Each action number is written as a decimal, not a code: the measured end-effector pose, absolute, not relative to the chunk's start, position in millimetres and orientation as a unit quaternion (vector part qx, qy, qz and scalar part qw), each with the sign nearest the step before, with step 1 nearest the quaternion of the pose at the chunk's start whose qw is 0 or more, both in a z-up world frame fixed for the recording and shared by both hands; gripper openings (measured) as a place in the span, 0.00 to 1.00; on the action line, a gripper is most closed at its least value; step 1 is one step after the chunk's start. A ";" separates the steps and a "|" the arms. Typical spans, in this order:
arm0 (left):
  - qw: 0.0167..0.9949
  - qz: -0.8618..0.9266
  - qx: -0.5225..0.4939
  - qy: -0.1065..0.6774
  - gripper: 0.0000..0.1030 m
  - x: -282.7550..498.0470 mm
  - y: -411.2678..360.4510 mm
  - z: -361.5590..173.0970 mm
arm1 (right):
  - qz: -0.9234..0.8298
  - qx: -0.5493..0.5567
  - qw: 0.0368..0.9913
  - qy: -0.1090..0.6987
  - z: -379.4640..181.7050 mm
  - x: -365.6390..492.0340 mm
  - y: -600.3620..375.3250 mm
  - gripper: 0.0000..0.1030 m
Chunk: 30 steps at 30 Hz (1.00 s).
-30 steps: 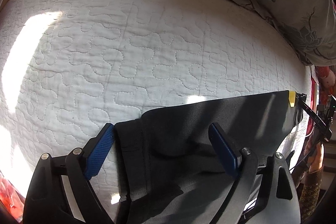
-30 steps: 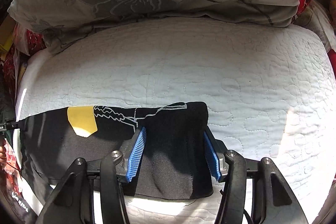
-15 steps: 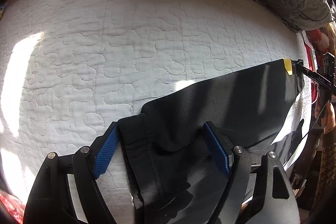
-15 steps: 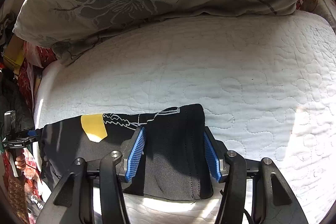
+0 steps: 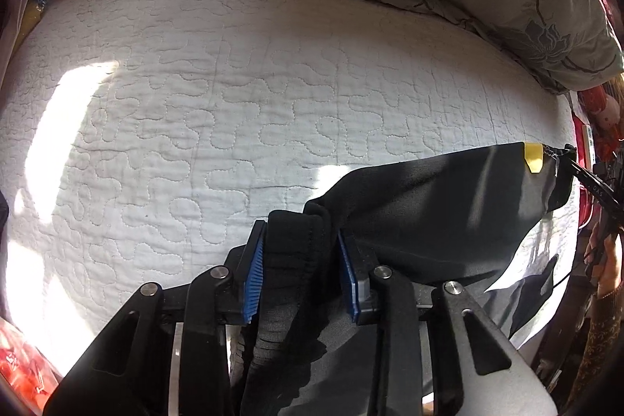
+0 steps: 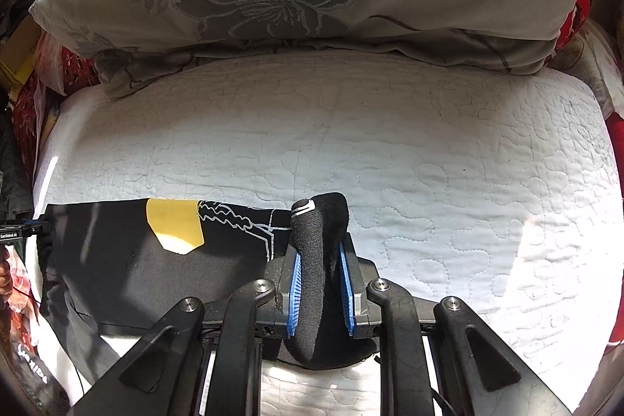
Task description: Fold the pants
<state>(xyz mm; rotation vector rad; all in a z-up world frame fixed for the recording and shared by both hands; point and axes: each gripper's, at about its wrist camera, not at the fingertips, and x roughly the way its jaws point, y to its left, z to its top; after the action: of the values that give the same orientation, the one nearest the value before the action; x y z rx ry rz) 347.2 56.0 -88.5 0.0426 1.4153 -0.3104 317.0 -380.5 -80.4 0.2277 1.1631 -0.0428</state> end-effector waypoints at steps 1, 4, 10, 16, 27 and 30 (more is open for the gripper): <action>0.756 -0.136 0.027 0.639 0.30 343.2 53.2 -83.0 | -0.021 0.103 0.834 0.542 -74.9 313.0 -378.9 0.16; 0.779 -0.115 0.049 0.615 0.30 329.2 47.5 -69.3 | -0.022 0.085 0.848 0.523 -57.5 300.2 -372.4 0.16; 0.825 -0.079 0.086 0.553 0.30 281.9 65.9 -20.7 | -0.034 0.046 0.873 0.484 -26.6 266.9 -353.2 0.16; 0.854 -0.054 0.094 0.509 0.30 230.0 73.8 -4.8 | -0.045 0.024 0.891 0.452 -10.7 215.5 -340.3 0.16; 0.835 -0.044 0.079 0.543 0.30 153.9 104.4 -55.8 | -0.040 -0.009 0.895 0.444 -45.8 108.8 -310.9 0.18; 0.815 -0.039 0.069 0.574 0.30 138.0 117.3 -79.9 | -0.044 -0.049 0.892 0.446 -61.5 82.7 -298.6 0.23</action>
<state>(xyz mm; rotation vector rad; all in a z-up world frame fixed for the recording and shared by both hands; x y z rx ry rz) 138.0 117.3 -79.9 0.1473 1.2252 -0.0842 82.7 -298.6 -61.5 -0.1016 0.9262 -0.0923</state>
